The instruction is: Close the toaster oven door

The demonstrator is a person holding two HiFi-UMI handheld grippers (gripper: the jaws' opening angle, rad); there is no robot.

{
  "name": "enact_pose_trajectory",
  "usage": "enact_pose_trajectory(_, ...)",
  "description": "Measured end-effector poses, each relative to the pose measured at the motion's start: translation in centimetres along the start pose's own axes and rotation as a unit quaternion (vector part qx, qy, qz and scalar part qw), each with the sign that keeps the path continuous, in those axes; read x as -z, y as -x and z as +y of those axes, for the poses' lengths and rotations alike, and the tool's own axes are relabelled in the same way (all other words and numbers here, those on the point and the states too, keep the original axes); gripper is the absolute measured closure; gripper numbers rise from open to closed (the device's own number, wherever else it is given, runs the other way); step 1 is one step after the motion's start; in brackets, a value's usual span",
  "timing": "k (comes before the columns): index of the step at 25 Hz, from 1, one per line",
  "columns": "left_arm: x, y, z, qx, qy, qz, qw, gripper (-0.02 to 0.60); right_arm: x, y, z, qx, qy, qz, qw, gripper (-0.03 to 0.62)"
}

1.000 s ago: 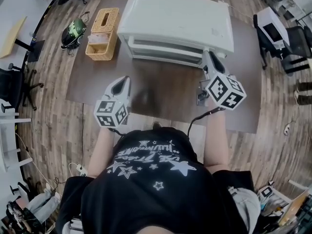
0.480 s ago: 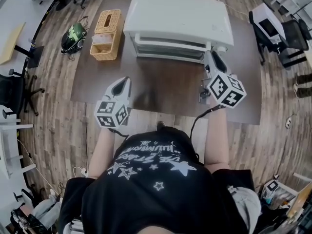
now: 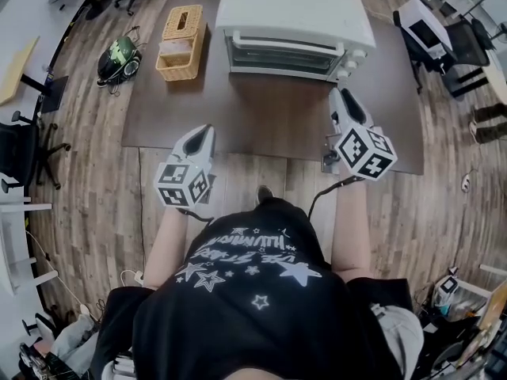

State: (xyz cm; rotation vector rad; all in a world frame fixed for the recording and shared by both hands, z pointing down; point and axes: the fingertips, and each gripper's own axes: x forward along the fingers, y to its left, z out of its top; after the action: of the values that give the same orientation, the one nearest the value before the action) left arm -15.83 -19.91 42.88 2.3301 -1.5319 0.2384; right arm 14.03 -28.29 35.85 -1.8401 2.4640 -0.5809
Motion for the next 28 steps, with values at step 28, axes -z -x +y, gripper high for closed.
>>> enact_pose_trajectory(28, 8.2, 14.7, -8.1, 0.093, -0.011, 0.034, 0.995, 0.571, 12.9, 22.6, 5.1, 0.062, -0.013, 0.043, 0.997, 0.589)
